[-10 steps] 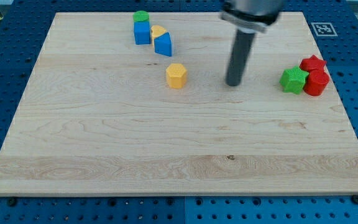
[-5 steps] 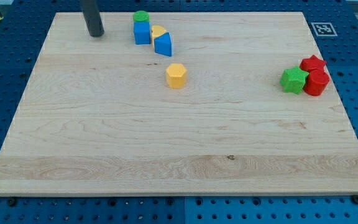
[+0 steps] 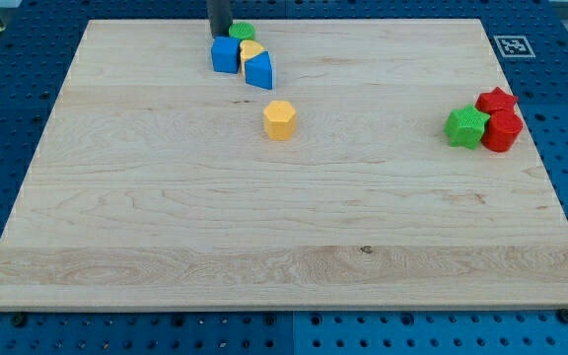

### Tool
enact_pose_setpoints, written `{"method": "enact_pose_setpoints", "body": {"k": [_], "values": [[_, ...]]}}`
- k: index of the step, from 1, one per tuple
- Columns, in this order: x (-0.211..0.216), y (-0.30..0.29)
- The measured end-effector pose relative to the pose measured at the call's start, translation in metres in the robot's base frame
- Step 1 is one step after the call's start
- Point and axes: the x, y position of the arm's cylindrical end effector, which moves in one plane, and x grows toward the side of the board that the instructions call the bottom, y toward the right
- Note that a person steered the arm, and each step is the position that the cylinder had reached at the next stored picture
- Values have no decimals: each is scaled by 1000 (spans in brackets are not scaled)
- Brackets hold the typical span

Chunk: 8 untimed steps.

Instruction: Move the green circle into a green star

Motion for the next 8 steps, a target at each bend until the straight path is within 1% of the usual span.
{"method": "enact_pose_setpoints", "body": {"k": [1,2,4,5,6,7,8], "values": [[0,-9],[1,8],[15,64],[32,93],[52,96],[73,111],[83,148]]}}
